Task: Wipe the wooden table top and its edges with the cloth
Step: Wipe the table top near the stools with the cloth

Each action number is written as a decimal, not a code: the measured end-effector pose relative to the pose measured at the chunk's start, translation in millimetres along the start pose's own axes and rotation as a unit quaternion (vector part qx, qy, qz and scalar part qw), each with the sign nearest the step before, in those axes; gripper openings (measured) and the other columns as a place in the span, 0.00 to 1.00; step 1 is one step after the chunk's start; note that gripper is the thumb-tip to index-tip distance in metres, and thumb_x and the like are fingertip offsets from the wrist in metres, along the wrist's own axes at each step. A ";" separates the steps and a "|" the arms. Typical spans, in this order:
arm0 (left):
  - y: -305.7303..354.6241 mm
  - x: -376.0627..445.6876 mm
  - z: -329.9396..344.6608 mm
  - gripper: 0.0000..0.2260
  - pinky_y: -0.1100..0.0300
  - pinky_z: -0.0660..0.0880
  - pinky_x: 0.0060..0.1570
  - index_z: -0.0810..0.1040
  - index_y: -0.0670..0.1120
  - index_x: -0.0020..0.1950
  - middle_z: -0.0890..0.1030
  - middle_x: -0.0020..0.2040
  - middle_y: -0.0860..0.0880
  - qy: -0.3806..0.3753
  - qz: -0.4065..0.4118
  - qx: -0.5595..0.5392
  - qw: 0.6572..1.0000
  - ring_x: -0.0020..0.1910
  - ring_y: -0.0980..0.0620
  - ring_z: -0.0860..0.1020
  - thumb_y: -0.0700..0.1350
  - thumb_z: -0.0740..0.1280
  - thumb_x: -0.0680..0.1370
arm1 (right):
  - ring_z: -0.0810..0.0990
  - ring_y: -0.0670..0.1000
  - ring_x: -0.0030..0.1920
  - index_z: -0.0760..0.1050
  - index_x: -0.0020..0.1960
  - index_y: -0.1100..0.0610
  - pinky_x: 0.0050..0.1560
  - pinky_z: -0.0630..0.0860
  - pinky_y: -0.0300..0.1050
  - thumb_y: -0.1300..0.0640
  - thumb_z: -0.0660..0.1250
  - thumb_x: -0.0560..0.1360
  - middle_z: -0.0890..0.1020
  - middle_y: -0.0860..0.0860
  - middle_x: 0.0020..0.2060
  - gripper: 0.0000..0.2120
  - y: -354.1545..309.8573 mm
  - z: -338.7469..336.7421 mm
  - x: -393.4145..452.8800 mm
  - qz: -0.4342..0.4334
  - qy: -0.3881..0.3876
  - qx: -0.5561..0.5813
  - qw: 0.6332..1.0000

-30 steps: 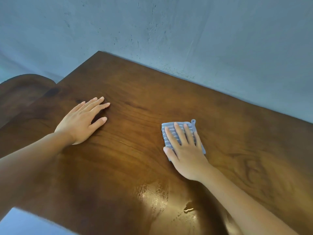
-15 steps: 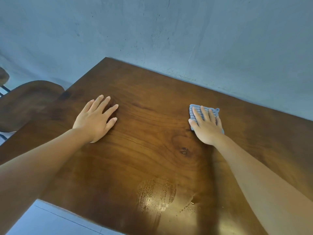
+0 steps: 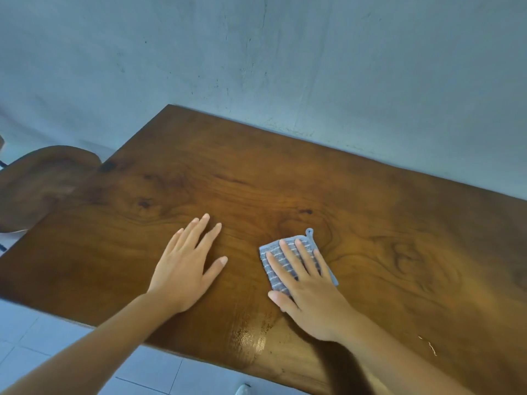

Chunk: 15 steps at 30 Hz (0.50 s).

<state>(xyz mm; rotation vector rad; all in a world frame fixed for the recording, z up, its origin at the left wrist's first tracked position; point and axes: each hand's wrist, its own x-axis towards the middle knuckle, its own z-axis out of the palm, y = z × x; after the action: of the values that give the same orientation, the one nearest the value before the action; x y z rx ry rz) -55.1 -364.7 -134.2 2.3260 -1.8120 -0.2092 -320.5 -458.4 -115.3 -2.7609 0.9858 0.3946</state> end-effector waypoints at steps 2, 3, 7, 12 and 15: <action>1.3 -4.5 4.7 0.32 0.55 0.44 0.80 0.48 0.57 0.84 0.48 0.84 0.53 -0.002 0.015 0.022 1.000 0.83 0.54 0.44 0.67 0.41 0.81 | 0.22 0.47 0.76 0.30 0.79 0.36 0.77 0.28 0.55 0.31 0.40 0.82 0.28 0.41 0.78 0.30 16.0 -3.1 2.3 -0.028 -0.006 0.001 1.000; 0.6 -4.6 5.7 0.32 0.54 0.44 0.81 0.48 0.57 0.84 0.47 0.84 0.54 0.000 0.015 0.026 1.000 0.83 0.54 0.43 0.67 0.40 0.81 | 0.22 0.46 0.76 0.31 0.79 0.35 0.77 0.28 0.54 0.30 0.40 0.82 0.29 0.41 0.78 0.31 25.4 -5.0 7.8 -0.026 -0.007 0.006 1.000; -1.0 -3.3 9.9 0.31 0.52 0.45 0.81 0.47 0.57 0.84 0.46 0.84 0.54 0.012 0.010 0.038 0.999 0.83 0.55 0.42 0.66 0.40 0.82 | 0.27 0.49 0.78 0.33 0.80 0.37 0.78 0.32 0.56 0.31 0.33 0.79 0.32 0.42 0.80 0.31 67.4 -14.4 44.9 0.097 0.004 0.034 0.995; -2.6 0.2 11.6 0.29 0.50 0.47 0.81 0.48 0.56 0.84 0.48 0.84 0.53 0.014 0.015 0.037 0.999 0.83 0.53 0.44 0.62 0.38 0.83 | 0.31 0.55 0.80 0.33 0.82 0.42 0.78 0.32 0.59 0.39 0.35 0.84 0.33 0.48 0.81 0.27 59.1 -21.1 65.2 0.225 0.005 0.069 0.972; -2.6 0.9 11.7 0.29 0.50 0.47 0.81 0.49 0.56 0.84 0.49 0.84 0.52 0.020 0.019 0.036 0.999 0.83 0.52 0.45 0.62 0.39 0.83 | 0.31 0.57 0.80 0.31 0.81 0.42 0.78 0.33 0.62 0.39 0.36 0.84 0.33 0.49 0.81 0.28 25.2 -12.3 53.8 0.242 0.011 0.081 0.967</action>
<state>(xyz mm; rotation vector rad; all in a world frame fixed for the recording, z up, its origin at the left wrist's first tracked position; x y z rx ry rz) -55.0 -365.6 -146.2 2.3236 -1.8713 -0.0934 -294.4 -512.7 -122.3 -2.3630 1.6217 0.3292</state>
